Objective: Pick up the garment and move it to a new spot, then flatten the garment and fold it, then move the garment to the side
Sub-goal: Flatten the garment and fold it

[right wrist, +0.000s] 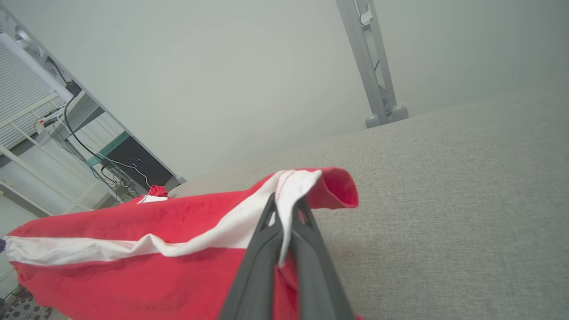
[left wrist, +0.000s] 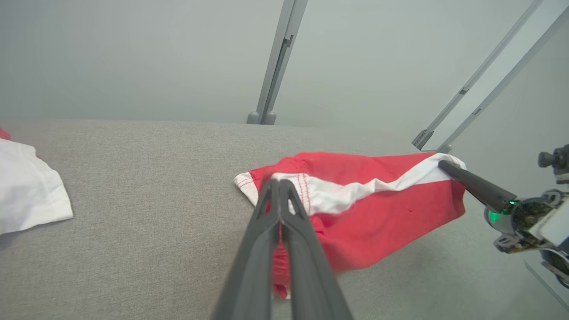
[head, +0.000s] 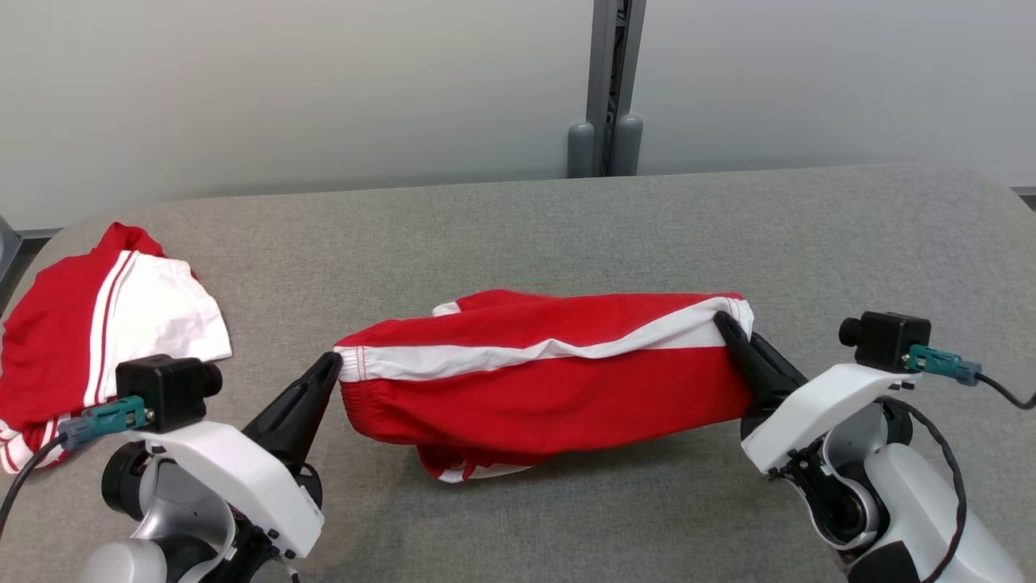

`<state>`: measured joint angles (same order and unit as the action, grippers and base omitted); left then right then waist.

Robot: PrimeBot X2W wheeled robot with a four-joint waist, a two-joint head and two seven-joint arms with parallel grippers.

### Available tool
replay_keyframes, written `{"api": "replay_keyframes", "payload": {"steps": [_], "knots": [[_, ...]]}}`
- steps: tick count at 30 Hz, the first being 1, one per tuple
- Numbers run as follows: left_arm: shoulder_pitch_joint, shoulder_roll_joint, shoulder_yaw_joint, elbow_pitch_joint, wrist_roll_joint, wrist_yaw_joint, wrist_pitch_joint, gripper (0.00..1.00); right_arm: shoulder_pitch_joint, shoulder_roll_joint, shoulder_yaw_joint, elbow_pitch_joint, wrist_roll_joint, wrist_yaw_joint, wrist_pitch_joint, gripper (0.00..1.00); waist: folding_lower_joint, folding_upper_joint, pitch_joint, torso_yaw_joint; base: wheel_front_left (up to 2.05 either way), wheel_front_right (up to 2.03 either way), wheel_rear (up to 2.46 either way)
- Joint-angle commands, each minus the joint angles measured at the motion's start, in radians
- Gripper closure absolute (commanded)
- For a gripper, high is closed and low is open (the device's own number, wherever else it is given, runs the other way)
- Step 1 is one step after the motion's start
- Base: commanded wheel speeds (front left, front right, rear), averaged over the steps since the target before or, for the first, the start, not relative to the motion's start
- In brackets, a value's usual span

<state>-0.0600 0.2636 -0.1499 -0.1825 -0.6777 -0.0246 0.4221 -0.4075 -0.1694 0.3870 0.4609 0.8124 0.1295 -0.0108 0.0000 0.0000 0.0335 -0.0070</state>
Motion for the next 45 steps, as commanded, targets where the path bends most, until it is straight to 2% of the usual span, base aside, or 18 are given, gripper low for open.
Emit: {"api": "replay_keyframes", "payload": {"steps": [1,4,9,17,20,26,36,39,45], "knots": [[0.012,0.0,-0.001,-0.018,0.003,0.008,0.006,1.0,0.018,-0.003,-0.015,-0.025,-0.012,0.002,0.013,1.0,0.0,0.0,0.0,-0.004,0.0,0.0,0.0],[-0.003,0.005,-0.001,-0.037,0.0,0.011,0.015,1.0,0.036,0.005,-0.044,-0.076,-0.036,0.002,0.043,1.0,0.0,0.0,0.012,-0.009,0.0,0.0,0.0],[-0.109,0.025,-0.009,-0.014,0.005,-0.017,0.03,1.0,-0.005,0.019,-0.1,-0.13,-0.095,0.002,0.089,1.0,0.0,0.0,0.066,-0.012,0.0,0.0,0.0],[-0.496,0.077,-0.05,0.16,0.035,-0.08,0.074,1.0,-0.223,0.032,-0.154,-0.159,-0.228,0.002,0.113,1.0,0.0,0.0,0.234,-0.02,0.0,0.0,0.0],[-0.68,0.097,-0.073,0.256,0.052,-0.094,0.08,1.0,-0.349,0.036,-0.159,-0.136,-0.252,0.002,0.107,1.0,0.0,0.0,0.318,-0.023,0.0,0.0,0.0],[-1.043,0.122,-0.126,0.449,0.09,-0.105,0.037,1.0,-0.634,0.033,-0.164,-0.065,-0.227,0.002,0.067,1.0,0.0,0.0,0.482,-0.026,0.0,0.0,0.0],[-1.56,0.098,-0.252,0.748,0.108,-0.106,-0.144,1.0,-1.096,-0.012,-0.161,0.114,-0.187,0.002,-0.059,1.0,0.0,0.0,0.675,-0.021,0.0,0.0,0.0],[-1.638,0.089,-0.288,0.823,0.093,-0.106,-0.184,1.0,-1.162,-0.018,-0.14,0.163,-0.188,0.002,-0.092,1.0,0.0,0.0,0.692,-0.021,0.0,0.0,0.0],[-1.695,0.079,-0.34,0.926,0.046,-0.106,-0.239,1.0,-1.195,-0.015,-0.088,0.223,-0.167,0.002,-0.137,1.0,0.0,0.0,0.692,-0.021,0.0,0.0,0.0]]}}
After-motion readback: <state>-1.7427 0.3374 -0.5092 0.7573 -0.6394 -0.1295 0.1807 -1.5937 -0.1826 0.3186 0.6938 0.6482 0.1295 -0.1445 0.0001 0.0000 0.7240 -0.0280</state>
